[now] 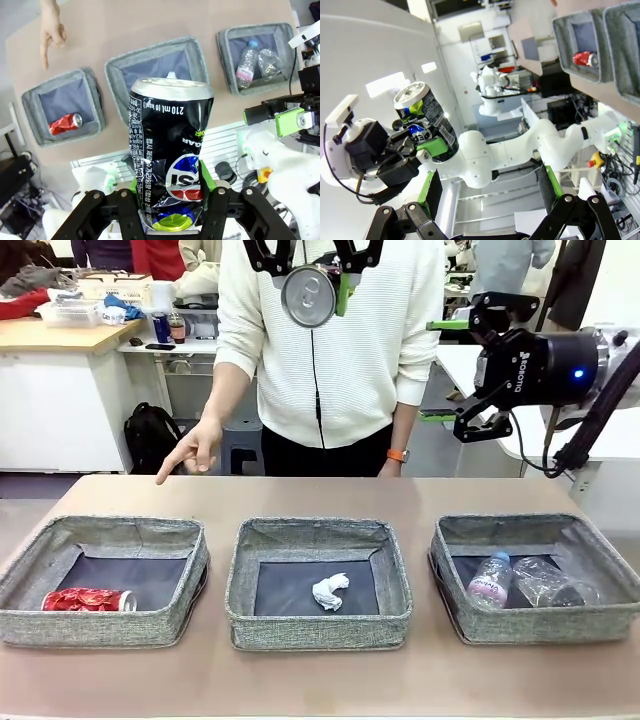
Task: Sort the waste into the appropriate baskets.
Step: Place the picked waste into the Fabric basket indicated by the person.
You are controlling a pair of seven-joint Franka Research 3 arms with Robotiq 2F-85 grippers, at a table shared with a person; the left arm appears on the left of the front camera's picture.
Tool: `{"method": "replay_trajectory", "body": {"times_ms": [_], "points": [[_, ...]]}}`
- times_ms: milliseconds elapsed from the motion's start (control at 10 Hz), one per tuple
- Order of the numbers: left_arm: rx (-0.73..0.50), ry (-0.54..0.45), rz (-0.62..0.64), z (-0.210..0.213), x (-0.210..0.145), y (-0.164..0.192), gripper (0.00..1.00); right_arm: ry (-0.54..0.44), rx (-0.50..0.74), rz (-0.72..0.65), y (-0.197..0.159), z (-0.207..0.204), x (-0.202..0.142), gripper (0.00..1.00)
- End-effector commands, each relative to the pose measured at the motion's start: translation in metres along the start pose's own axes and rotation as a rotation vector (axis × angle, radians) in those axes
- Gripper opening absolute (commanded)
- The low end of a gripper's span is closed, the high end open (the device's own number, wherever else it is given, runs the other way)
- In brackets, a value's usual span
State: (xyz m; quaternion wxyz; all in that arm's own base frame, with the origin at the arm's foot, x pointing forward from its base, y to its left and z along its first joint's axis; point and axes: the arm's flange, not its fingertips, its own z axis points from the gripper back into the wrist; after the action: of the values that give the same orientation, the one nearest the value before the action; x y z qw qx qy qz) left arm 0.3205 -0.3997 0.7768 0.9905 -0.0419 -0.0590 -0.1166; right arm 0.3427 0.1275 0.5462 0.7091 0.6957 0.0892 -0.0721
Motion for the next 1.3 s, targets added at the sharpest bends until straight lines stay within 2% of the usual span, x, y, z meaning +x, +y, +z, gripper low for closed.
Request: {"method": "replay_trajectory", "body": {"times_ms": [0,100,200,300,500,700,800,1000,1200], "points": [[0.000,0.004,-0.001,-0.001,-0.005,0.007,0.44,-0.007,0.021,0.005,0.002,-0.002,0.000,1.00],[0.000,0.000,0.000,0.000,0.000,0.000,0.44,-0.007,0.021,0.005,0.002,-0.002,0.000,1.00],[0.046,-0.015,-0.052,-0.013,-0.001,0.004,0.44,-0.007,0.021,0.005,0.002,-0.002,0.000,1.00],[0.063,-0.001,-0.048,-0.027,-0.008,0.023,0.44,-0.007,0.021,0.005,0.002,-0.002,0.000,1.00],[0.097,0.040,0.002,-0.064,-0.037,0.083,0.44,-0.007,0.021,0.005,0.002,-0.002,0.000,1.00],[0.193,0.117,0.148,-0.125,-0.071,0.153,0.44,-0.007,0.021,0.005,0.002,-0.002,0.000,1.00],[0.142,0.155,0.230,-0.151,-0.086,0.182,0.44,-0.007,0.021,0.005,0.002,-0.002,0.000,1.00],[0.118,0.182,0.416,-0.197,-0.118,0.229,0.44,-0.007,0.021,0.005,0.002,-0.002,0.000,1.00],[0.128,0.271,0.606,-0.254,-0.143,0.267,0.44,-0.007,0.021,0.005,0.002,-0.002,0.000,1.00]]}}
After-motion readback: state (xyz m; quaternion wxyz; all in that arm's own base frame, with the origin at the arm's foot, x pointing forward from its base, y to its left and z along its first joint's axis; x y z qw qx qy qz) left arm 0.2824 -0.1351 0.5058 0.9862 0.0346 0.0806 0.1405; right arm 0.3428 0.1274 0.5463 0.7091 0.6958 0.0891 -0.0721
